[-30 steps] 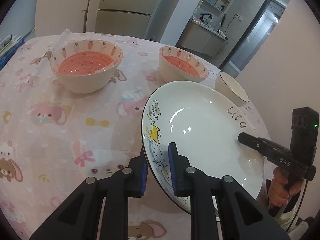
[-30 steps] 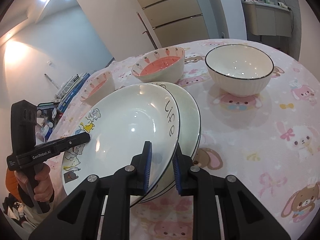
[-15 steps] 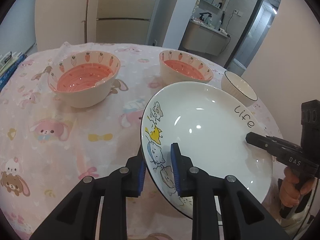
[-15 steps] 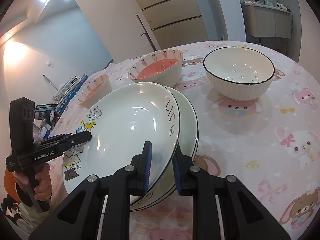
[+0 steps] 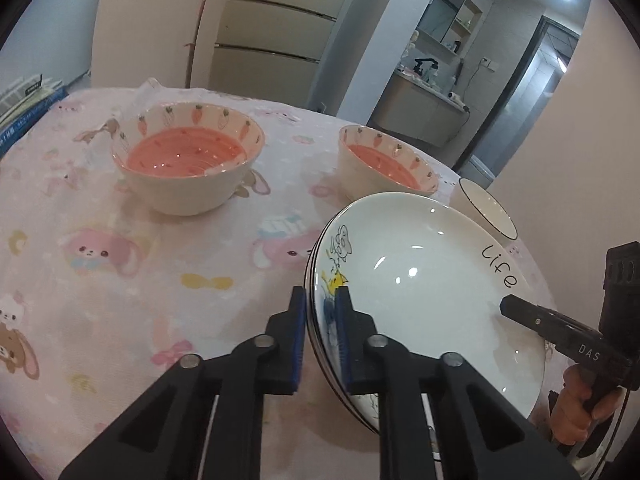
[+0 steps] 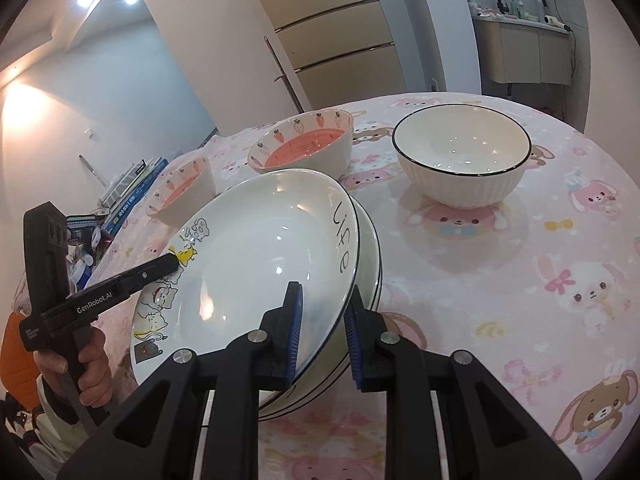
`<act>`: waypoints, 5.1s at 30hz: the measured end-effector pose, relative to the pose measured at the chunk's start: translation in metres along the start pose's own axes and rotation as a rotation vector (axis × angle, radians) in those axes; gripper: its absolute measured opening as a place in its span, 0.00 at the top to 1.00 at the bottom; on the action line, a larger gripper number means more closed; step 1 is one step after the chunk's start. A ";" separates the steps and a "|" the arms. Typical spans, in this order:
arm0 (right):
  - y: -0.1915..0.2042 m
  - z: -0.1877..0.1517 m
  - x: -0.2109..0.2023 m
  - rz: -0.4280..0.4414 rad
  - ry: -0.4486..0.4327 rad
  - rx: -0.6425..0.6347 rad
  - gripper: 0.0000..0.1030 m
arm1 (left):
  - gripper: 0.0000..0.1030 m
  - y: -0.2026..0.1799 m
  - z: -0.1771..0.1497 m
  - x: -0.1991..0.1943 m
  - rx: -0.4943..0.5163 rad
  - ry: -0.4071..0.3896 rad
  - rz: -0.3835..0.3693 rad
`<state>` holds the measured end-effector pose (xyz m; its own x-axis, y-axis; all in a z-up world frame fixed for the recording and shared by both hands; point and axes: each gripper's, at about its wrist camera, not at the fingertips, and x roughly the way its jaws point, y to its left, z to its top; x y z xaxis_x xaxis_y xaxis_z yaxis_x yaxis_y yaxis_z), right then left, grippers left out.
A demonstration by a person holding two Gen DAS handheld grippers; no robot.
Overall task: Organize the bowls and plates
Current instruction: 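Open both grippers to release the 'Life' plate on the stack, then raise both grippers up and away from the plate stack, then move both grippers toward the pink carrot-pattern bowl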
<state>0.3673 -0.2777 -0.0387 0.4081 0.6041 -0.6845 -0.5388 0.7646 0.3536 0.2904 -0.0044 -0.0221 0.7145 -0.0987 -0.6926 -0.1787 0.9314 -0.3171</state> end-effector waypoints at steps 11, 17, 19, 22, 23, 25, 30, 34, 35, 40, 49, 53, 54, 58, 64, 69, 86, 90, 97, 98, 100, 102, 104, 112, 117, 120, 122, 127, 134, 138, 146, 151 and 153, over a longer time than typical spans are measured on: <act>0.009 -0.001 -0.002 -0.067 -0.009 -0.013 0.81 | 0.87 -0.013 -0.005 0.000 0.086 -0.018 0.066; 0.017 -0.003 -0.002 -0.139 -0.034 -0.050 0.81 | 0.87 -0.012 -0.005 0.000 0.077 -0.019 0.060; 0.018 -0.004 -0.002 -0.156 -0.043 -0.060 0.81 | 0.87 -0.012 -0.005 0.000 0.078 -0.021 0.061; 0.024 -0.007 -0.001 -0.203 -0.071 -0.093 0.81 | 0.87 -0.013 -0.007 -0.001 0.079 -0.031 0.065; 0.026 -0.009 0.000 -0.219 -0.083 -0.103 0.81 | 0.87 -0.013 -0.008 -0.001 0.078 -0.036 0.065; 0.027 -0.011 0.000 -0.232 -0.103 -0.108 0.81 | 0.87 -0.012 -0.009 -0.002 0.069 -0.043 0.061; 0.030 -0.013 -0.001 -0.247 -0.120 -0.119 0.81 | 0.87 -0.013 -0.010 -0.002 0.060 -0.047 0.053; 0.034 -0.018 -0.007 -0.281 -0.135 -0.133 0.81 | 0.85 -0.012 -0.010 -0.003 0.046 -0.038 0.038; 0.034 -0.019 -0.007 -0.304 -0.135 -0.136 0.80 | 0.84 -0.014 -0.010 -0.003 0.053 -0.041 0.042; 0.025 -0.021 -0.006 -0.278 -0.122 -0.098 0.79 | 0.84 -0.014 -0.010 -0.003 0.052 -0.041 0.041; 0.023 -0.022 -0.003 -0.278 -0.129 -0.103 0.79 | 0.84 -0.005 -0.007 -0.009 0.010 -0.056 -0.005; 0.023 -0.022 -0.004 -0.279 -0.128 -0.109 0.79 | 0.60 -0.002 -0.004 -0.020 -0.006 -0.103 -0.012; 0.023 -0.022 -0.005 -0.277 -0.126 -0.108 0.79 | 0.54 -0.002 -0.004 -0.021 -0.010 -0.111 -0.010; 0.024 -0.021 -0.006 -0.276 -0.114 -0.111 0.74 | 0.35 0.002 -0.002 -0.028 -0.028 -0.140 -0.016; 0.016 -0.021 -0.020 -0.228 -0.119 -0.033 0.65 | 0.35 0.005 -0.001 -0.028 -0.043 -0.136 -0.014; 0.003 -0.023 -0.029 -0.168 -0.110 0.076 0.70 | 0.35 0.015 0.000 -0.024 -0.071 -0.138 0.104; 0.014 -0.027 -0.022 -0.193 -0.139 0.103 0.89 | 0.35 0.021 -0.001 -0.035 -0.094 -0.203 0.125; 0.018 -0.025 -0.024 -0.217 -0.148 0.080 0.89 | 0.35 0.011 -0.003 -0.042 -0.042 -0.248 0.103; 0.039 -0.019 -0.036 -0.250 -0.204 0.016 0.89 | 0.33 -0.007 -0.008 -0.072 0.041 -0.398 0.080; 0.042 -0.018 -0.037 -0.255 -0.212 0.007 0.89 | 0.26 -0.007 -0.008 -0.076 0.041 -0.415 0.074; 0.047 -0.017 -0.040 -0.272 -0.240 -0.016 0.89 | 0.19 -0.006 -0.008 -0.084 0.032 -0.452 0.057; 0.051 -0.017 -0.044 -0.295 -0.283 -0.036 0.89 | 0.19 -0.007 -0.010 -0.090 0.041 -0.487 0.059; 0.052 -0.017 -0.046 -0.316 -0.327 -0.047 0.89 | 0.19 -0.012 -0.012 -0.096 0.076 -0.524 0.090; 0.052 -0.015 -0.065 -0.343 -0.444 -0.054 0.81 | 0.14 -0.027 -0.018 -0.106 0.174 -0.619 0.156; 0.055 -0.020 -0.078 -0.395 -0.568 -0.095 0.47 | 0.12 -0.030 -0.020 -0.106 0.178 -0.628 0.176; 0.057 -0.027 -0.081 -0.431 -0.652 -0.136 0.45 | 0.12 -0.029 -0.021 -0.105 0.169 -0.637 0.196; 0.059 -0.032 -0.080 -0.471 -0.704 -0.160 0.42 | 0.12 -0.029 -0.022 -0.105 0.161 -0.644 0.184; 0.058 -0.034 -0.078 -0.465 -0.713 -0.175 0.31 | 0.02 -0.030 -0.025 -0.107 0.168 -0.666 0.180; 0.046 -0.036 -0.080 -0.466 -0.736 -0.140 0.04 | 0.00 -0.036 -0.032 -0.108 0.189 -0.706 0.172; 0.039 -0.036 -0.086 -0.436 -0.751 -0.110 0.01 | 0.00 -0.031 -0.036 -0.111 0.128 -0.771 0.214; 0.048 -0.035 -0.076 -0.461 -0.725 -0.177 0.01 | 0.00 -0.043 -0.038 -0.114 0.255 -0.865 0.258; 0.053 -0.037 -0.076 -0.454 -0.750 -0.213 0.01 | 0.00 -0.037 -0.035 -0.116 0.211 -0.799 0.181; 0.051 -0.034 -0.078 -0.447 -0.755 -0.209 0.01 | 0.00 -0.036 -0.033 -0.117 0.177 -0.750 0.174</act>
<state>0.2831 -0.2929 0.0111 0.9473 0.3034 -0.1033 -0.3068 0.9516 -0.0186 0.1914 -0.0382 0.0489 0.9629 0.2574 -0.0810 -0.2644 0.9600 -0.0925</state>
